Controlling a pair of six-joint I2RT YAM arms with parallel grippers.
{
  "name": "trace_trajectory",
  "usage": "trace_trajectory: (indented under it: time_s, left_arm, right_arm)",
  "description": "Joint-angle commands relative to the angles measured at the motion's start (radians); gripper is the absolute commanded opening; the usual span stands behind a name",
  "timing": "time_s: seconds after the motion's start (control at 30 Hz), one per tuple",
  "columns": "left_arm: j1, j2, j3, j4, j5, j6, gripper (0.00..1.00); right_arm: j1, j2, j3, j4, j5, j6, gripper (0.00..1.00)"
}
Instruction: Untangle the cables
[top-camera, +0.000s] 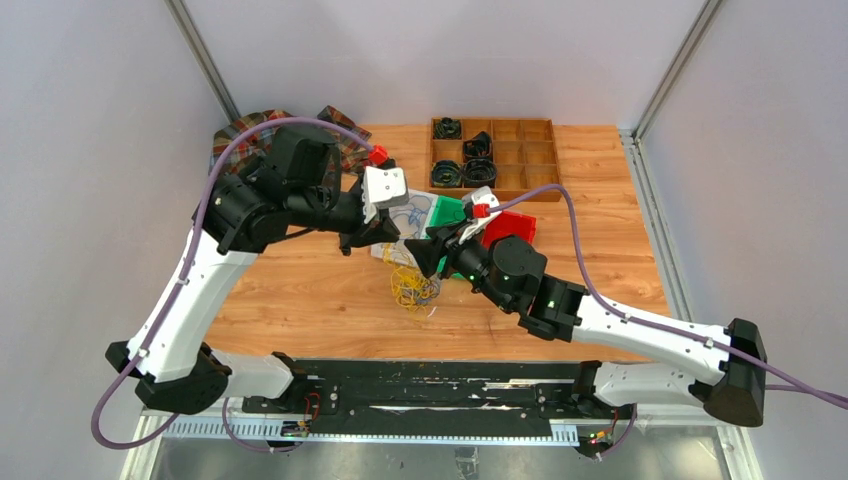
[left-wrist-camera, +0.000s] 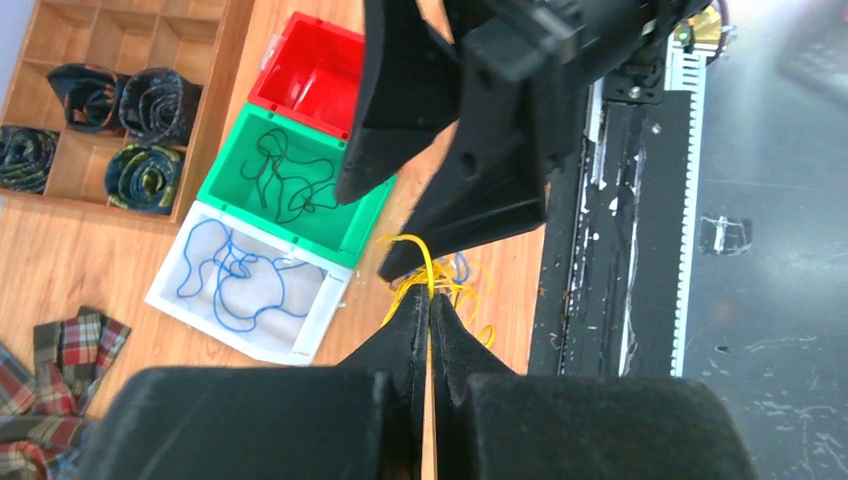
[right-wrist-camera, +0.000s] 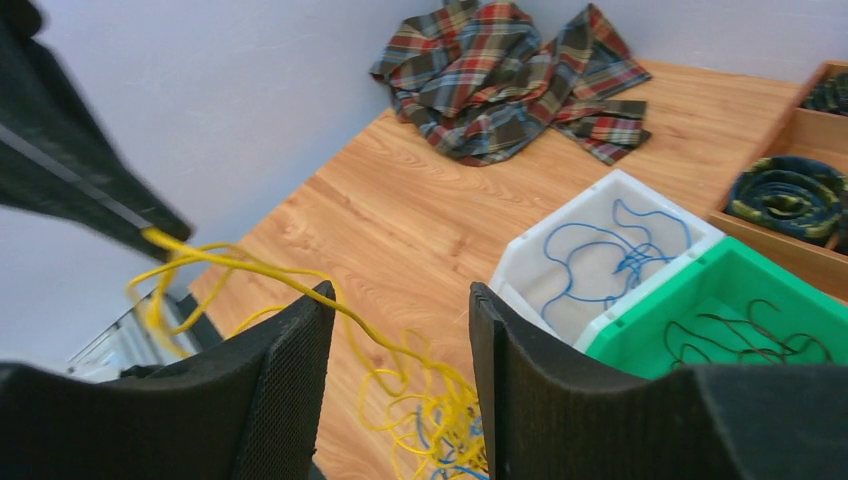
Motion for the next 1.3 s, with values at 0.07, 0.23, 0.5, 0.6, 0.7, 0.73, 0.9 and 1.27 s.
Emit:
trace_trajectory:
  time_s: [0.07, 0.23, 0.5, 0.6, 0.7, 0.73, 0.9, 1.27]
  left_arm:
    - [-0.006, -0.037, 0.000, 0.001, 0.095, -0.025, 0.00]
    - [-0.006, -0.039, 0.017, 0.002, 0.114, -0.028, 0.00]
    - [-0.006, -0.029, 0.073, 0.002, 0.150, -0.047, 0.00]
    - [-0.006, -0.028, 0.109, 0.003, 0.151, -0.056, 0.00]
    - [-0.006, -0.025, 0.166, -0.010, 0.141, -0.059, 0.00]
    - [-0.006, -0.025, 0.181, -0.010, 0.132, -0.058, 0.00]
    - [-0.006, -0.019, 0.249, -0.011, 0.084, -0.050, 0.00]
    - [-0.006, 0.013, 0.381, -0.011, -0.004, -0.023, 0.00]
  right_arm:
    - [0.016, 0.072, 0.069, 0.075, 0.091, -0.042, 0.52]
    - [0.027, 0.133, 0.102, 0.069, 0.102, -0.021, 0.52]
    - [0.032, 0.177, 0.055, 0.106, 0.163, 0.009, 0.49]
    - [0.032, 0.184, 0.022, 0.124, 0.175, 0.022, 0.48]
    - [0.031, 0.187, -0.017, 0.122, 0.200, 0.047, 0.47]
    - [0.031, 0.186, -0.031, 0.125, 0.206, 0.057, 0.47]
    - [0.019, 0.181, -0.106, 0.124, 0.217, 0.111, 0.46]
    - [0.009, 0.139, -0.264, 0.098, 0.239, 0.200, 0.47]
